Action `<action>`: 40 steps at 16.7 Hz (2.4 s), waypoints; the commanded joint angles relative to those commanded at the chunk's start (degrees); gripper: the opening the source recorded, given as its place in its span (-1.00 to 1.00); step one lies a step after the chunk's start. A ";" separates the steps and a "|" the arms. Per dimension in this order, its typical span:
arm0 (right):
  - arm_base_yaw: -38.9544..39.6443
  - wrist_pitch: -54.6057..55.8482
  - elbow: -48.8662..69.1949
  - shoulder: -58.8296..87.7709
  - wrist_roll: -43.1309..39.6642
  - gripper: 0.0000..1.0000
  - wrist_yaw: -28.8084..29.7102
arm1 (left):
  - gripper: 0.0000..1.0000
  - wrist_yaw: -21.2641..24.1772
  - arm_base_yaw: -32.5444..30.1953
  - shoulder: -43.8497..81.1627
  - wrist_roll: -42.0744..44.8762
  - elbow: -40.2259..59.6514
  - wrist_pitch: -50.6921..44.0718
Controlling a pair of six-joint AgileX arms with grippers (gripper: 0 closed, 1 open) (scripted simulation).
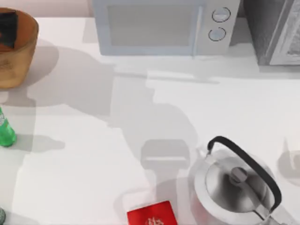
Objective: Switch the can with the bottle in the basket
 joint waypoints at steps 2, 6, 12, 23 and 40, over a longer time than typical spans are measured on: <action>0.00 0.00 0.00 0.00 0.00 1.00 0.00 | 1.00 0.17 0.92 6.85 1.51 7.56 -4.86; 0.00 0.00 0.00 0.00 0.00 1.00 0.00 | 1.00 0.34 2.51 16.13 4.33 20.40 -12.00; 0.00 0.00 0.00 0.00 0.00 1.00 0.00 | 1.00 0.36 3.64 22.09 6.48 29.30 -15.92; 0.00 0.00 0.00 0.00 0.00 1.00 0.00 | 1.00 0.31 3.14 24.76 6.00 24.34 -7.90; 0.00 0.00 0.00 0.00 0.00 1.00 0.00 | -0.66 0.31 3.05 25.77 5.92 22.84 -5.73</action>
